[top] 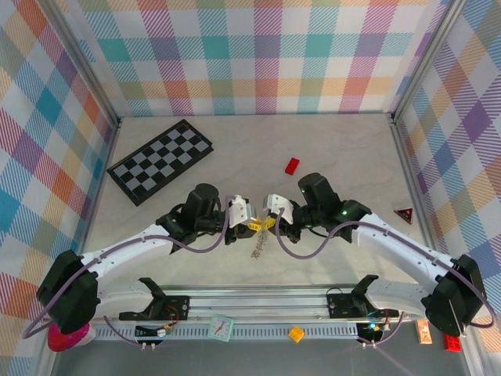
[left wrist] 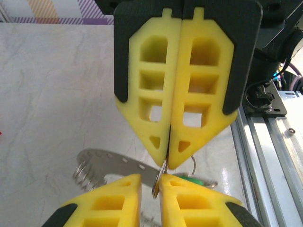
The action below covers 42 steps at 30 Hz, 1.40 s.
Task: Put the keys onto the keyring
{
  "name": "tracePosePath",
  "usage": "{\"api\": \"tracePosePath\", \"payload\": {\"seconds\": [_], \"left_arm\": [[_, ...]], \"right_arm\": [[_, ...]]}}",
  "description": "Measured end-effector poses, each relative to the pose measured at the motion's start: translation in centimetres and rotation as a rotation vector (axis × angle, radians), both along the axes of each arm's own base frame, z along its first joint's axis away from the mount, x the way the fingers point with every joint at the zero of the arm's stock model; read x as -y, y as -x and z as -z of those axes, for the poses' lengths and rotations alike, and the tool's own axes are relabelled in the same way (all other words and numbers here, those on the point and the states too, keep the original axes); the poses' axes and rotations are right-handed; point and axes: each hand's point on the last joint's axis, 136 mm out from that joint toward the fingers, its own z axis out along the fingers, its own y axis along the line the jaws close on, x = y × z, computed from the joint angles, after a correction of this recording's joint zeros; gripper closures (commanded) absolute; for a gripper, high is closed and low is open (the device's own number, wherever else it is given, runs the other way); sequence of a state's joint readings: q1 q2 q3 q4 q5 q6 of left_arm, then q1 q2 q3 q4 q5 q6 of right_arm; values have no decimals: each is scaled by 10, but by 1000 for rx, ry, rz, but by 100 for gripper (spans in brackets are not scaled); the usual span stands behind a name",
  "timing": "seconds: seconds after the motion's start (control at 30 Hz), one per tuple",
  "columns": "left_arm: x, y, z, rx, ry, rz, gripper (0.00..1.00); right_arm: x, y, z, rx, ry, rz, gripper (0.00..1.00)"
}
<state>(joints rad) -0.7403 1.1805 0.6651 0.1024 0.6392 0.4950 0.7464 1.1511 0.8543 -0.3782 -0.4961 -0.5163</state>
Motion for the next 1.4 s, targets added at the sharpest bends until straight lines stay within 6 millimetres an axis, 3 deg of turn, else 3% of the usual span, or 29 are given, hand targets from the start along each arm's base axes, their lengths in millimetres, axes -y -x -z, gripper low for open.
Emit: {"api": "tracePosePath", "payload": {"seconds": [0.1, 0.17, 0.23, 0.3, 0.37, 0.53, 0.73, 0.9, 1.23, 1.33, 1.4], "left_arm": [[-1, 3, 2, -13, -6, 12, 100], [-1, 5, 3, -20, -9, 21, 100], [-1, 6, 3, -12, -7, 25, 100], [-1, 7, 2, -10, -4, 28, 100], [-3, 8, 3, -11, -4, 27, 100], [-6, 10, 9, -20, 29, -2, 100], [-6, 1, 8, -53, 79, -76, 100], [-4, -3, 1, -58, 120, -99, 100], [-3, -5, -2, -63, 142, -108, 100], [-2, -5, -2, -63, 143, -109, 100], [-2, -5, -2, -64, 144, -109, 100]], "right_arm": [[-2, -1, 1, 6, 18, -5, 100], [-1, -1, 2, 6, 19, -5, 100], [-1, 0, 1, 9, 12, 2, 77], [1, 0, -1, 23, -14, 21, 66], [4, -1, -5, 41, -46, 52, 61], [11, -5, -6, -2, -105, 177, 61], [13, -9, 1, -254, -142, 361, 62], [10, -1, 8, -428, -139, 400, 63], [8, 1, 17, -507, -148, 422, 82], [7, 0, 16, -504, -152, 424, 82], [7, -1, 16, -501, -155, 426, 73]]}}
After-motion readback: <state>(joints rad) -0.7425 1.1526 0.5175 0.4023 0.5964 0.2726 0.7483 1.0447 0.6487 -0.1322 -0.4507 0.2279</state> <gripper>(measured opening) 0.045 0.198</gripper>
